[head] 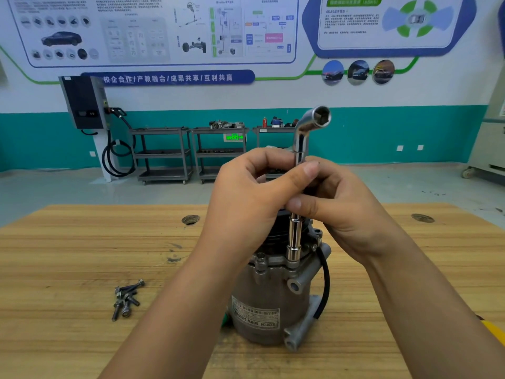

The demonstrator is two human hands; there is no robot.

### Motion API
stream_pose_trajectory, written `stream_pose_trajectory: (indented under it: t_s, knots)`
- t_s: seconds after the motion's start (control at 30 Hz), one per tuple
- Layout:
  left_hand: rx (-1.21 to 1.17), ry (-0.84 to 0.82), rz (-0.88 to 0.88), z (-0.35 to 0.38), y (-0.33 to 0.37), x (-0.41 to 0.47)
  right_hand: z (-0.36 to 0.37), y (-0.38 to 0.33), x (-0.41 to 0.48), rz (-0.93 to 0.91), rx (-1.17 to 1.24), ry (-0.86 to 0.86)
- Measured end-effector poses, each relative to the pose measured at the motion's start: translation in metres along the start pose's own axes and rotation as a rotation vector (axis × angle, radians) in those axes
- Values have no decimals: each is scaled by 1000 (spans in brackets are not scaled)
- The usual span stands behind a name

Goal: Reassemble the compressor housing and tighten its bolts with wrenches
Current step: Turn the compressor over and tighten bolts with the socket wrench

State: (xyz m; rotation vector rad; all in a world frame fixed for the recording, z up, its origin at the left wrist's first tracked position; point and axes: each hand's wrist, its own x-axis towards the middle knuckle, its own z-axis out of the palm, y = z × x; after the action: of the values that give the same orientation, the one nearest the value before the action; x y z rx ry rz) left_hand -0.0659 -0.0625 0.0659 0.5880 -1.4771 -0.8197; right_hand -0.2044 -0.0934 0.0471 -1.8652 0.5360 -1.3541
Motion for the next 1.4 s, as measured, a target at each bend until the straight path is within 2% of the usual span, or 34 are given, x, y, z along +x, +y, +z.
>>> stream_pose_trajectory:
  t_s: [0.13,0.4,0.73,1.1,1.4]
  knots:
    - [69,-12,16,-1,1,1,-2,0,0,-21,52,-59]
    - [47,-48,-16,-1,5,0,-6,-4,-1,-24,144,-148]
    - [74,-102,-11,-5,0,3,-6,1,-1,-1,204,-90]
    - [-24,-91,-10,-1,5,-1,-4,1,0,14,108,-66]
    - [24,-16,18,-1,2,0,-3,-2,-1,21,19,-71]
